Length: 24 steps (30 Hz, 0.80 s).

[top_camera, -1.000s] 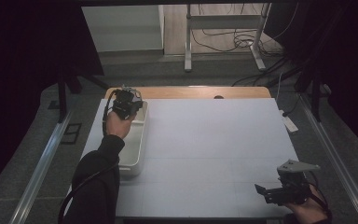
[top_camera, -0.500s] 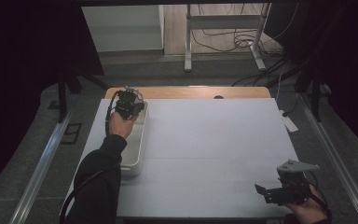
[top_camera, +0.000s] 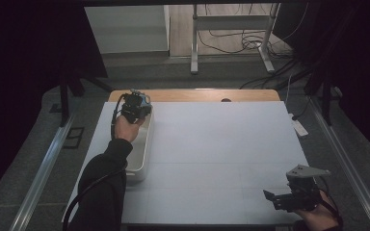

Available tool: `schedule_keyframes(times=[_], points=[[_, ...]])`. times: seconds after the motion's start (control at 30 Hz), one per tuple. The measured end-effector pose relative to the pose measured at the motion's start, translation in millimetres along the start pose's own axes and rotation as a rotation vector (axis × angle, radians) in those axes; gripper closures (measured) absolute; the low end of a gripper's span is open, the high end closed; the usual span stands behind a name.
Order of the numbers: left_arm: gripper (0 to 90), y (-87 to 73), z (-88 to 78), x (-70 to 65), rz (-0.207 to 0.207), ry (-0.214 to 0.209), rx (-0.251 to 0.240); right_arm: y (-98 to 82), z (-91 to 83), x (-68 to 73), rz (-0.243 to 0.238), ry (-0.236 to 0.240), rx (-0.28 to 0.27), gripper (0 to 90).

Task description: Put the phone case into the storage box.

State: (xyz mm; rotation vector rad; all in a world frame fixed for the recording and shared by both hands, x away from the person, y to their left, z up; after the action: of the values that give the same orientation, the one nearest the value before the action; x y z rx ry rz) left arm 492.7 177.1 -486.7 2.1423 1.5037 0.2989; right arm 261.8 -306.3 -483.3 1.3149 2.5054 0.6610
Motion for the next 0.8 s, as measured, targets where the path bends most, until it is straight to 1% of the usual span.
schedule_keyframes(times=[0.07, 0.23, 0.27, 0.37, 0.4, 0.43, 0.5, 0.6, 0.77, 0.8], points=[[79.2, 0.3, -1.9, 0.0, -0.002, -0.011, -0.018, 0.0, 0.1, -0.1, 0.000, 0.000, 0.001, 0.6], [75.3, -0.1, -5.1, 0.3, -0.007, -0.029, -0.033, 0.0, 0.1, -0.2, -0.001, -0.001, 0.003, 0.6], [75.3, -0.3, -6.1, 0.3, -0.008, -0.038, -0.039, 0.0, 0.1, -0.2, -0.001, -0.001, 0.003, 0.6], [72.2, -0.8, -8.7, 0.4, 0.001, -0.048, -0.048, -0.1, 0.1, -0.2, 0.000, -0.001, 0.000, 0.6], [69.4, -0.9, -9.5, 0.1, 0.003, -0.053, -0.051, -0.1, 0.0, -0.1, 0.000, -0.001, 0.000, 0.6], [69.4, -0.9, -10.3, -0.1, 0.006, -0.055, -0.054, -0.1, 0.0, -0.1, 0.000, -0.001, 0.000, 0.6], [66.2, -1.0, -12.1, -0.8, 0.006, -0.062, -0.057, 0.0, -0.1, -0.1, 0.001, -0.001, -0.001, 0.6], [58.3, -1.1, -16.1, -2.2, 0.019, -0.091, -0.073, 0.0, 0.0, 0.0, 0.000, -0.002, 0.000, 0.6], [48.9, -1.7, -18.9, -3.8, 0.030, -0.110, -0.071, -0.1, 0.0, -0.1, 0.001, -0.003, 0.000, 0.6], [48.9, -2.0, -19.7, -4.7, 0.035, -0.111, -0.071, -0.1, 0.1, -0.1, 0.000, -0.003, 0.000, 0.6]])
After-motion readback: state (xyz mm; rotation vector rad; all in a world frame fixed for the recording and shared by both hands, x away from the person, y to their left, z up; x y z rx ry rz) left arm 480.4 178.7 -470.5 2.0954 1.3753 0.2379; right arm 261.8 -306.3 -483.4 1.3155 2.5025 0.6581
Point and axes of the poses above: each handheld gripper's, and its own axes: z roughly forward along the jaws, y roughly out of its top, x roughly to its left, the point moved 4 cm from there along z, roughly forward along the jaws, and after that the axes turned 12 degrees about x, right-handed, at the moved point
